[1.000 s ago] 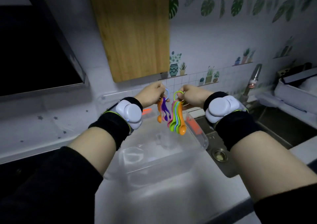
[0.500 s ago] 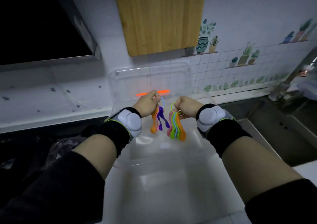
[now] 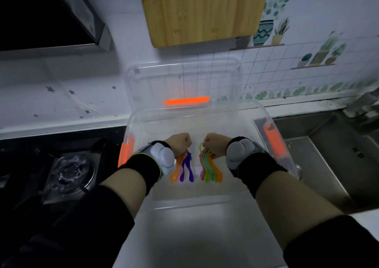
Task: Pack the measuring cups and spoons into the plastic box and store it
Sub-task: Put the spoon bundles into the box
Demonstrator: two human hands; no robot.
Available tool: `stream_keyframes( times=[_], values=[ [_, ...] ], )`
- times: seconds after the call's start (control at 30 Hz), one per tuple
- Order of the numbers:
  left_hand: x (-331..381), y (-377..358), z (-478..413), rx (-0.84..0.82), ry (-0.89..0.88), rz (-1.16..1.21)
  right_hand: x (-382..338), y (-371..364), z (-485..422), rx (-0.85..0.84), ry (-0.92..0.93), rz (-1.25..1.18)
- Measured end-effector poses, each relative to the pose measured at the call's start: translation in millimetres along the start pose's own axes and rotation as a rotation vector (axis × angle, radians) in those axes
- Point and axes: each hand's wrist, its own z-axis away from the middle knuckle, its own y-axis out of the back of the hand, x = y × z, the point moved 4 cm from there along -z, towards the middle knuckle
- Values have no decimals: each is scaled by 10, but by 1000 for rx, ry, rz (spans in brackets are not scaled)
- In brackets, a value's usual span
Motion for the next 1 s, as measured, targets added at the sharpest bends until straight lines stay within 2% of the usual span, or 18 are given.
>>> stream_keyframes(
  times=[0.13, 0.27, 0.43, 0.57, 0.73, 1.0],
  values=[
    [-56, -117, -85, -85, 35, -98, 75, -146, -134, -89, -38, 79],
    [-85, -202, -171, -153, 76, -107, 166, -270, -230, -172, -41, 197],
    [-184, -349, -275, -229, 136, -97, 240, -372, -315, -218, -25, 225],
    [-271, -373, -359, -158, 151, -94, 247, -386, -380, -206, -7, 242],
    [-299, -366, -438, -204, 149, -77, 240, -405, -465, -198, 40, 354],
    [-412, -346, -502, -126, 144, -90, 244, -456, -559, -170, 21, 413]
  ],
)
